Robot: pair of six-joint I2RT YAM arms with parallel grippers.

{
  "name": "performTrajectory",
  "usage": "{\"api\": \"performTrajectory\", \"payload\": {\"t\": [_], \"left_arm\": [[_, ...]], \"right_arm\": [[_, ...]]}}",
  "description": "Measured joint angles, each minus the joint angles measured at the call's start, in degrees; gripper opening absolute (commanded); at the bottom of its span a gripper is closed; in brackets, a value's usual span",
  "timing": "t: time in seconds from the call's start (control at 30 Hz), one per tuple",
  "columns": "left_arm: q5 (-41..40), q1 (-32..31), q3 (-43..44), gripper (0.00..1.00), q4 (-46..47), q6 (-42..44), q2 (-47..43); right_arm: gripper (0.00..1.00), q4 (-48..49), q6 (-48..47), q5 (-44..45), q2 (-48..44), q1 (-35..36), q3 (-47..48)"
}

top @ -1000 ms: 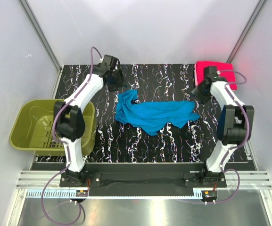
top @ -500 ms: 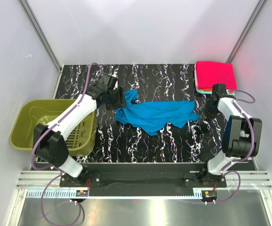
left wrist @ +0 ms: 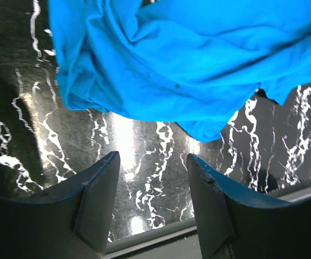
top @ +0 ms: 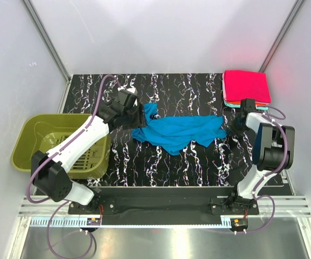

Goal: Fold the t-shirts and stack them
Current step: Flatten the tshirt out

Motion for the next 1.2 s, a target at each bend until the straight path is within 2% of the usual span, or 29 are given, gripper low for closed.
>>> {"api": "performTrajectory", "payload": {"t": [0.17,0.3,0.5,0.77,0.97,1.2], "left_arm": [[-3.1,0.0,0.0,0.56,0.0,0.0,-0.2],[-5.0,0.0,0.0,0.56,0.0,0.0,-0.3],[-7.1,-1.4,0.0,0.54,0.0,-0.2,0.6],[-7.7,-4.5,1.6,0.52,1.0,-0.9,9.7],[-7.1,-7.7,1.7,0.53,3.3,-2.5,13.5],[-5.6,-9.3,2.7,0.53,5.0,-4.9,22.9]], "right_arm": [[0.00,-5.2,-0.2,3.0,-5.3,-0.3,0.0],[0.00,-13.3,-0.7,7.3,-17.5,-0.5,4.6],[0.00,-19.1,-1.5,12.3,-33.7,-2.0,12.3],[0.00,-27.2,-1.5,16.0,-35.7,-3.0,12.9],[0.00,-27.7,-1.5,16.0,-37.6,-3.0,11.9],[0.00,-26.7,-1.5,14.3,-39.0,-3.0,10.5]]}}
